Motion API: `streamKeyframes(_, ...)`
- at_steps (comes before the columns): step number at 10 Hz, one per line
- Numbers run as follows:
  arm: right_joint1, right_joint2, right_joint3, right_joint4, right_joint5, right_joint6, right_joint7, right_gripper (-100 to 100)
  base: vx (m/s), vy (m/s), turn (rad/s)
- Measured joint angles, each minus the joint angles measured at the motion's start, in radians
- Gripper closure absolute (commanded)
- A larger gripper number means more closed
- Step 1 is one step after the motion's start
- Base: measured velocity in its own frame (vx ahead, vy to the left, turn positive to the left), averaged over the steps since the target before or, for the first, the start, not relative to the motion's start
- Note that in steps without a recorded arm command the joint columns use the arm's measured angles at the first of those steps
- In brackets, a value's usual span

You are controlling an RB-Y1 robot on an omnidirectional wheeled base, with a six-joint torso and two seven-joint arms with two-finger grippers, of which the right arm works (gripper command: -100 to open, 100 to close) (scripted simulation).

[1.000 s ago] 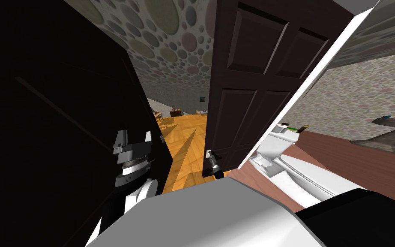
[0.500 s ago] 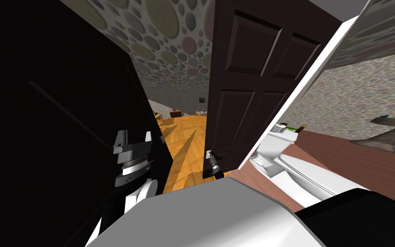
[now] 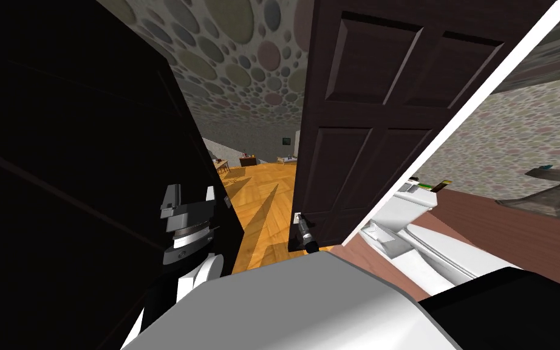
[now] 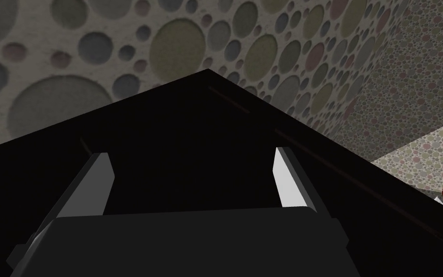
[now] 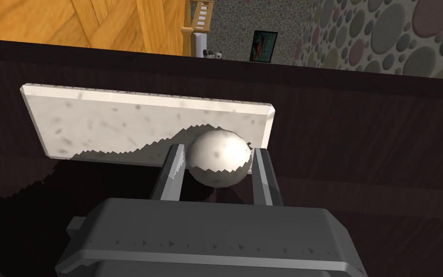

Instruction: Push the door open

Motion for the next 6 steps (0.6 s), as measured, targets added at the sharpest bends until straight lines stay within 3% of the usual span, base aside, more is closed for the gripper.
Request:
streamKeyframes(1, -0.019, -0.001, -0.011, 0.027, -0.005, -0.009, 0.004, 100, 0.187, 0.062, -0.047)
streamKeyframes(3, 0.003, 0.0, -0.025, -0.003, -0.012, 0.0, 0.011, 100, 0.17, 0.06, -0.061)
streamKeyframes(5, -0.022, -0.007, -0.049, 0.021, -0.024, 0.003, 0.015, 100, 0.167, 0.056, -0.053)
streamKeyframes(6, -0.037, -0.005, -0.064, 0.053, -0.03, -0.013, 0.02, 100, 0.133, 0.024, -0.039)
